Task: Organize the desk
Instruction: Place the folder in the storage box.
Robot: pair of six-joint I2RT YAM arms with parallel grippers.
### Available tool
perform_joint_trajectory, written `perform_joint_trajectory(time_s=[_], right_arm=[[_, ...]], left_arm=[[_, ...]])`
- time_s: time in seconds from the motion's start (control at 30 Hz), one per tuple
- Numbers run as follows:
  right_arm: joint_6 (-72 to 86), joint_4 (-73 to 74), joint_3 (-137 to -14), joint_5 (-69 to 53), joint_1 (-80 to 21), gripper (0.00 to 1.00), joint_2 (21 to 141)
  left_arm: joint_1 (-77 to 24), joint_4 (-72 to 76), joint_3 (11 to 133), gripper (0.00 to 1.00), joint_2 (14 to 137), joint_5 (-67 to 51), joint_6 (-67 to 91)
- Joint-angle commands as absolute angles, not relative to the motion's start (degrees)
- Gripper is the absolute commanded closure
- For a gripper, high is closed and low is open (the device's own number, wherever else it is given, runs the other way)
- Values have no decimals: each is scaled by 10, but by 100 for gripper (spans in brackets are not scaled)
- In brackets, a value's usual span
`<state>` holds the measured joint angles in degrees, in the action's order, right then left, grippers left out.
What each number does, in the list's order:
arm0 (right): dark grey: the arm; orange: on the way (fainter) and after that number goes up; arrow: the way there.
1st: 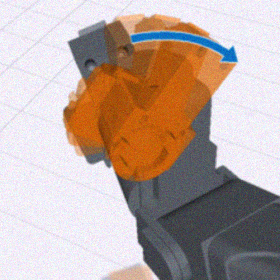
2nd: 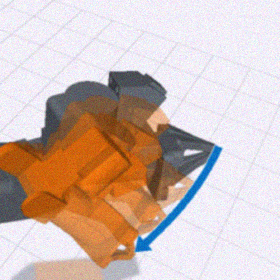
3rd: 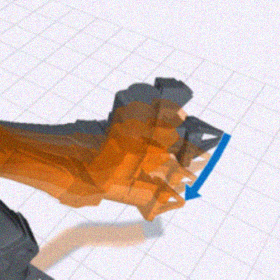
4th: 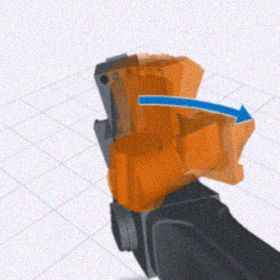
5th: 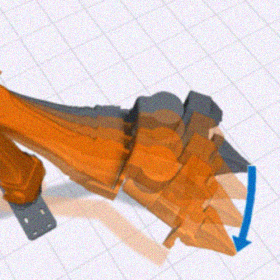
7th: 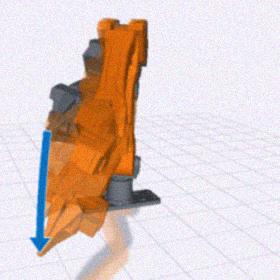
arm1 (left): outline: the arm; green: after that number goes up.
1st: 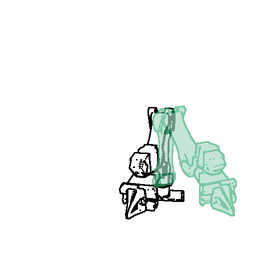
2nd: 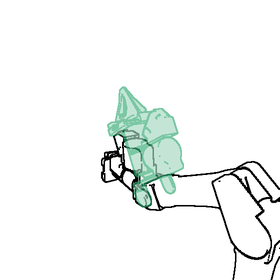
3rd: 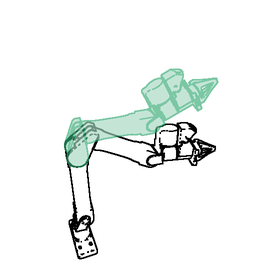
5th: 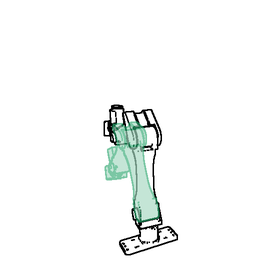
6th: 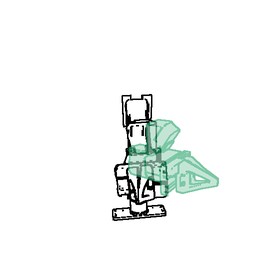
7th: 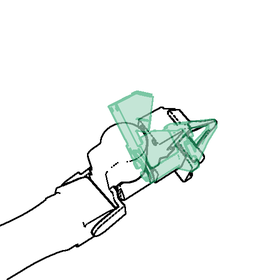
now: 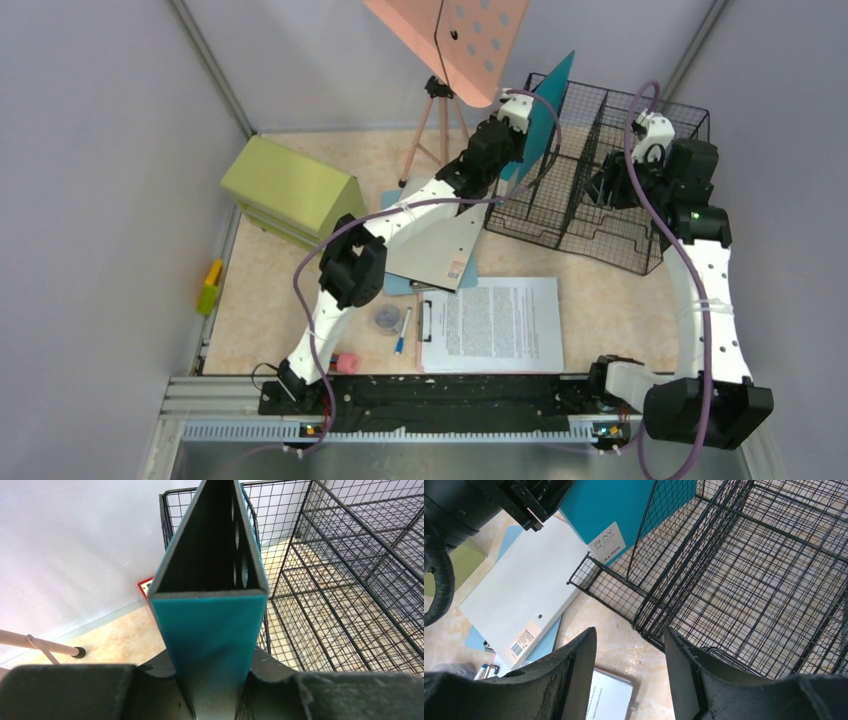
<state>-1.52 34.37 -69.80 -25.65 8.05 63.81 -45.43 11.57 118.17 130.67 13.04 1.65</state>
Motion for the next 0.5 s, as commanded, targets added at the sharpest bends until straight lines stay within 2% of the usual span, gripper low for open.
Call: perform_joint_trajectory(time_s=[0.0,0.47], right_arm=[[-24,342,-710,-266,87,48,642],[-25,341,-703,-270,87,48,650]], left_arm=[[-458,114,1212,100,1280,182,42],[-473,75,1193,100,1314,249,21]])
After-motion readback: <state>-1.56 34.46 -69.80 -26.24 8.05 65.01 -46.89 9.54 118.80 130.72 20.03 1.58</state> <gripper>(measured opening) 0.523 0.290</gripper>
